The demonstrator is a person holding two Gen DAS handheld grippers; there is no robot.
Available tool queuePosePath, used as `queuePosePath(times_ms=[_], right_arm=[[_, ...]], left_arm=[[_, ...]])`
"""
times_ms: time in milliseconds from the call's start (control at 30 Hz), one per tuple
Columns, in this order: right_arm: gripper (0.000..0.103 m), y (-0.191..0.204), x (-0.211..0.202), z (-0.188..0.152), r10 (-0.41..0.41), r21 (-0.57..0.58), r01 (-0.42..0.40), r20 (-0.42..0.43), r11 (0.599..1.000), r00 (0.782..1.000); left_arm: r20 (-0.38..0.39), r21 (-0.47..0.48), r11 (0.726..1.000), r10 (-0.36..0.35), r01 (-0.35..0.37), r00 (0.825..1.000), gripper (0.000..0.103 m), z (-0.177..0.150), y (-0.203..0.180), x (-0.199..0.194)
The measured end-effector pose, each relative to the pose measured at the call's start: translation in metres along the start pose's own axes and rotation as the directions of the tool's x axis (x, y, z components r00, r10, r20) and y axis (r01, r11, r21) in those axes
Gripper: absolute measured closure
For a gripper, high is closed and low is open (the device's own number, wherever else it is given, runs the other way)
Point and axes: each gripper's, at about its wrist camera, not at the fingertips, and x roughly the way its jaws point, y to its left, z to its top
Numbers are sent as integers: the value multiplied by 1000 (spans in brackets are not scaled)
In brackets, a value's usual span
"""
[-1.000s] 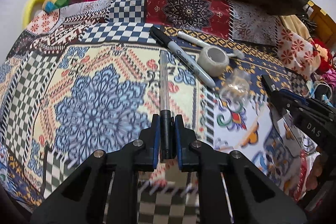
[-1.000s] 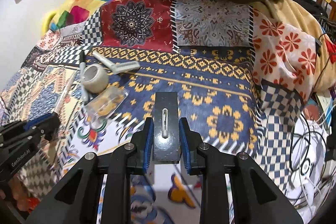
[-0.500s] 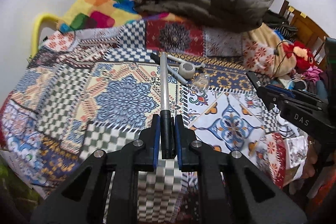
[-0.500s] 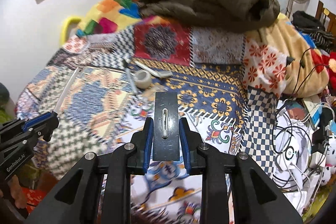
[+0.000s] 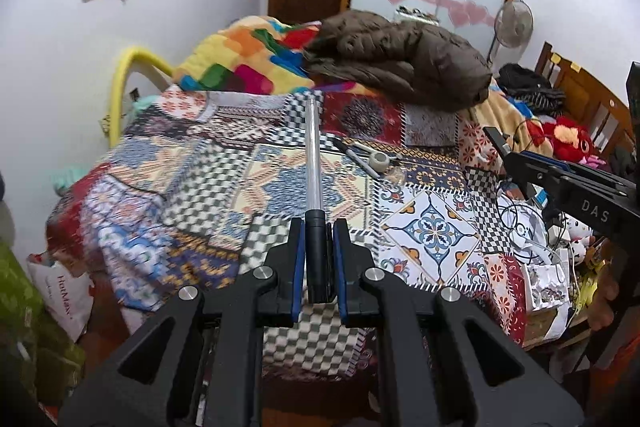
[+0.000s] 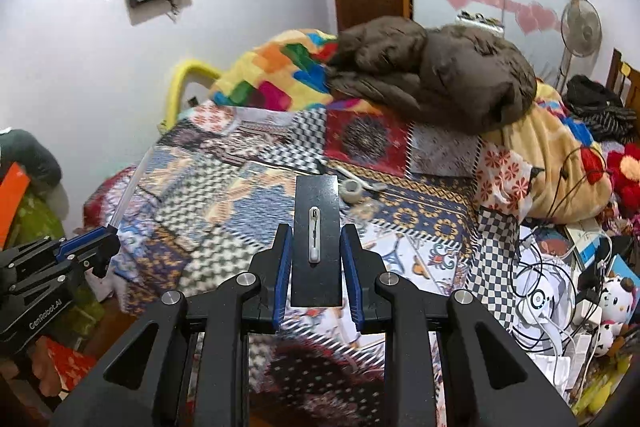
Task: Collect trash
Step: 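Carry the clear pen and black case with both grippers toward the white bin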
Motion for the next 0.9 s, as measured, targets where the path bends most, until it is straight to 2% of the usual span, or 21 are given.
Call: queuePosePath(times_ms=[200,500,900], right_arm=[[81,38,-31,-6,35,-42,-33,33,999,999],[81,98,-56,-25,114,-109,-109,43,988,993],[80,198,-51,-55,242,-218,-245,-40,945,970]], left_arm=[[31,-46,999,26,-24,999,91,-21,27,-49],[54,-97,991,97,-92,994,91,-62,76,-110],[34,-195,965,186,-176,982,91,-120,147,-164]])
